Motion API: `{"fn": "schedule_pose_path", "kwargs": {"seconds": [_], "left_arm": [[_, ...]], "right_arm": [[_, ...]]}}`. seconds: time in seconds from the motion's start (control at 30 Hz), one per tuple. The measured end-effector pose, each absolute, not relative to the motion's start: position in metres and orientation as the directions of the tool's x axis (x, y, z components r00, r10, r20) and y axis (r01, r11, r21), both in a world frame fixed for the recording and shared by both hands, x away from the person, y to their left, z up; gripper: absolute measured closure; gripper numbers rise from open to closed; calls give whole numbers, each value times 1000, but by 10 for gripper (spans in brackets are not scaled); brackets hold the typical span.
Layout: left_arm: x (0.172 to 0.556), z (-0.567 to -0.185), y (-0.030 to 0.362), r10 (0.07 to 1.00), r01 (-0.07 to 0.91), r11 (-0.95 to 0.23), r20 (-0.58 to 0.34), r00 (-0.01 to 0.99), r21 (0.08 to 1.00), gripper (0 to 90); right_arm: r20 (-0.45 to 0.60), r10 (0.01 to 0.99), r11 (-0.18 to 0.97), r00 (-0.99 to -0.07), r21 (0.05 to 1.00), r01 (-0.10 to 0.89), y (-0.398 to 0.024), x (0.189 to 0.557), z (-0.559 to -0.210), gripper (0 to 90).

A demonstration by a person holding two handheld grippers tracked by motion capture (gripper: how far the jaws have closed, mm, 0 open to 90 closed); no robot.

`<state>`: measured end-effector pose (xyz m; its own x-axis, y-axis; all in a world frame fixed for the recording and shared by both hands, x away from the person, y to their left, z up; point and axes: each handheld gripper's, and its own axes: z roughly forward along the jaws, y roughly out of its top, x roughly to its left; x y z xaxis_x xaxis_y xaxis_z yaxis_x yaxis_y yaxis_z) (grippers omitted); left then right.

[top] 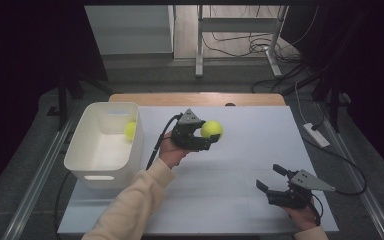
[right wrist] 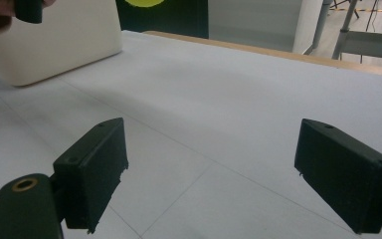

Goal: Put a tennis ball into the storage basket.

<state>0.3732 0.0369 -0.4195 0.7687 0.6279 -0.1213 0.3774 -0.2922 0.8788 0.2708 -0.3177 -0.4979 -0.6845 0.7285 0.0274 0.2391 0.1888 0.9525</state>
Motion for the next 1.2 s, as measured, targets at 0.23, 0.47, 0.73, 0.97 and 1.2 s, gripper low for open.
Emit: {"fn": "schedule_pose_path", "kwargs": {"seconds": [0.23, 0.47, 0.73, 0.97, 1.2], "left_arm": [[371, -417, 42, 628, 369, -281, -121, 769, 886, 282], [368, -414, 46, 629, 361, -273, -119, 768, 892, 282], [366, -410, 55, 638, 359, -259, -120, 760, 897, 282], [366, -409, 61, 645, 359, -242, -127, 753, 901, 282], [364, -405, 67, 648, 354, -225, -132, 750, 908, 282]], "right_arm": [[30, 730, 186, -683, 953, 240, -318, 271, -498, 132], [28, 730, 188, -683, 952, 240, -318, 271, -498, 132], [25, 732, 191, -681, 952, 241, -318, 271, -498, 132], [22, 732, 195, -681, 951, 240, -318, 271, -498, 132], [22, 733, 196, -680, 950, 242, -318, 270, -499, 132]]}}
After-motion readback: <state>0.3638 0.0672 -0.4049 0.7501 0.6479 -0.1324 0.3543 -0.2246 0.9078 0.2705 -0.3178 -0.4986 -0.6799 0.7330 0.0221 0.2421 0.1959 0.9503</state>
